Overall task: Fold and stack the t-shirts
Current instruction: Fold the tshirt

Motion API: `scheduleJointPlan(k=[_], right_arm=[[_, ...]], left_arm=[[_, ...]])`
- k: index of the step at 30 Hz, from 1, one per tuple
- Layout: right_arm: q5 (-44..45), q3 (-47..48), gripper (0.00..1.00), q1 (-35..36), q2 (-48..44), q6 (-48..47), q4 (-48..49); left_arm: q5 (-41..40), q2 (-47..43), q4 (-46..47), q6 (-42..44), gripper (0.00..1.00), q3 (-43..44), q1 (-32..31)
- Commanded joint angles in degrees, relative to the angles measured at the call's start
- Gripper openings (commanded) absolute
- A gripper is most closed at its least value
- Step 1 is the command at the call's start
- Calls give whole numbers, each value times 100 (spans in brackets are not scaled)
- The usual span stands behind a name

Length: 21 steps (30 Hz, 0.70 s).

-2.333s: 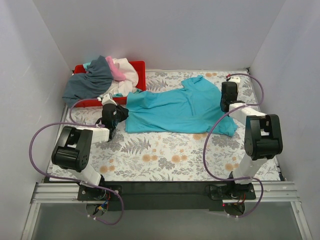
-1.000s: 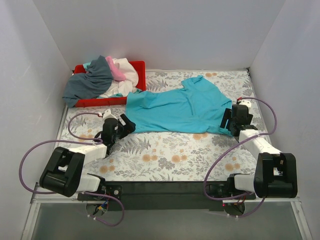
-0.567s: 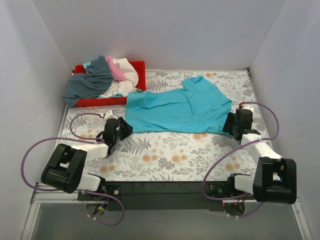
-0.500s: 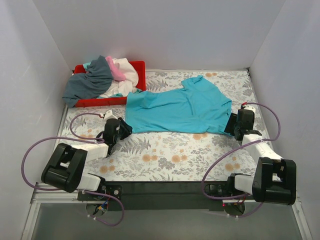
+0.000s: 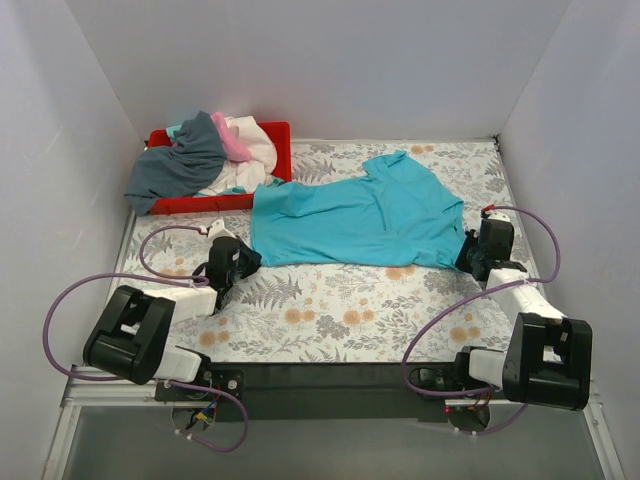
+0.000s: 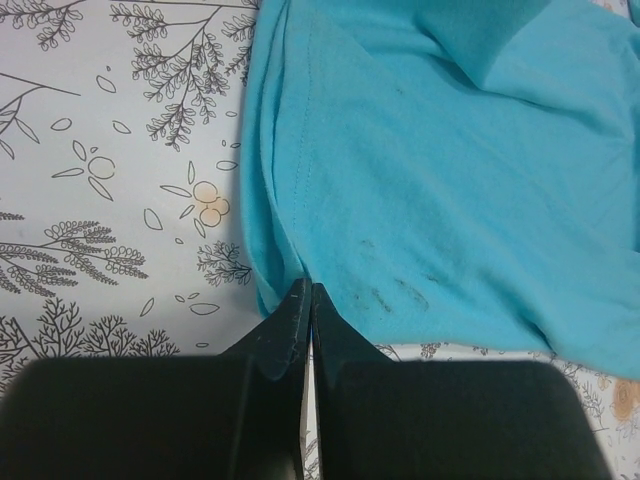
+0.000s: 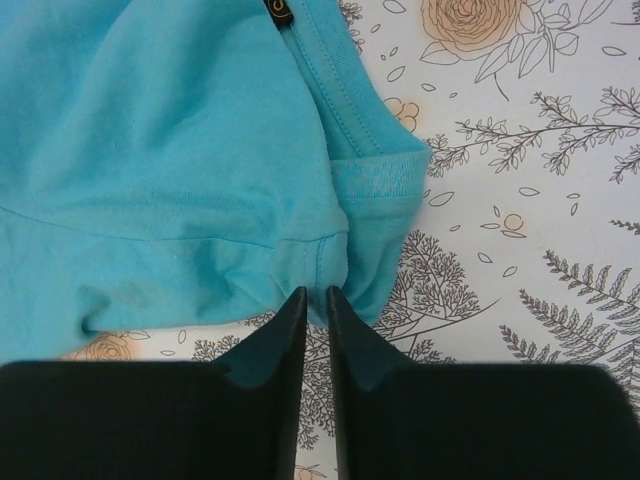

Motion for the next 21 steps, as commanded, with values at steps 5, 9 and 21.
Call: scheduleJointPlan(k=[5,9,21], right_arm=[[-151,-9,1,-77,-23,-71,228],[182,9,1,-77,-225,-124,219],[851,377,1,-103,-103,-370,88]], left_arm=[[-99,-75,161,58,0,-71,-24],[-161,-207,109,67,0,-98,-24],[-468,-883,-304,111,0,-142,-24]])
